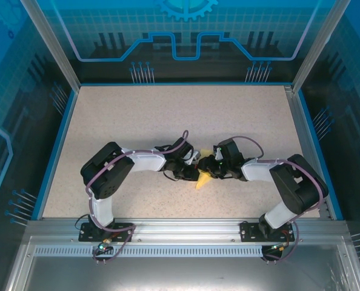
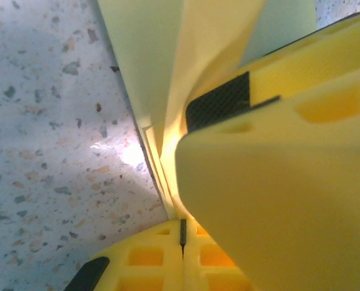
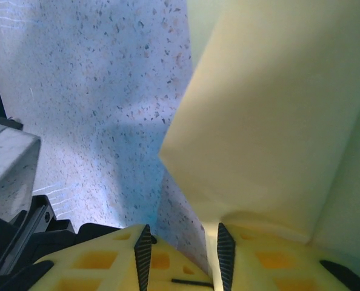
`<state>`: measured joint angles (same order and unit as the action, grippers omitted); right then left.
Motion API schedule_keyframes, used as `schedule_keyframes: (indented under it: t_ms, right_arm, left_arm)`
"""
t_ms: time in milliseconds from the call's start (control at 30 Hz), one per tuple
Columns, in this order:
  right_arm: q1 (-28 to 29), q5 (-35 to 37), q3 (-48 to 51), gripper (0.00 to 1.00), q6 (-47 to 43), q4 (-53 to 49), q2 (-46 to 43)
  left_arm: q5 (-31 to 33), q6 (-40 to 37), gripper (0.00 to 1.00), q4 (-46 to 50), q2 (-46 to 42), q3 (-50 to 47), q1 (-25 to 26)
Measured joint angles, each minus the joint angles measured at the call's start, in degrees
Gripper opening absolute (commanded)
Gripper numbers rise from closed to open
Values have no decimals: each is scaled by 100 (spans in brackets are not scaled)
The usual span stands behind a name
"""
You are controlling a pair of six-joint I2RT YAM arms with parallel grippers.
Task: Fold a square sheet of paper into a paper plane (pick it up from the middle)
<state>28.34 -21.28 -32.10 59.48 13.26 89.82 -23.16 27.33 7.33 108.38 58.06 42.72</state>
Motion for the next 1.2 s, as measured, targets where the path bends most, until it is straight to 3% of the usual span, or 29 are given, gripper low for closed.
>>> schedule_keyframes:
  t_ms: [333, 500, 767, 1200]
  right_arm:
    - [-297, 22, -11, 37, -208, -393, -304]
    - [-494, 0, -33, 32, -317, -431, -286]
    - [-627, -114, -243, 23, -457, -396, 146]
    - [-643, -326, -533, 19, -667, -343, 678]
  left_arm:
    - [234, -339, 0, 339, 44, 201, 74]
    - [284, -393, 0, 380, 44, 223, 96]
    - [313, -492, 0, 437, 52, 258, 98]
    - [328, -546, 0, 448, 55, 267, 107]
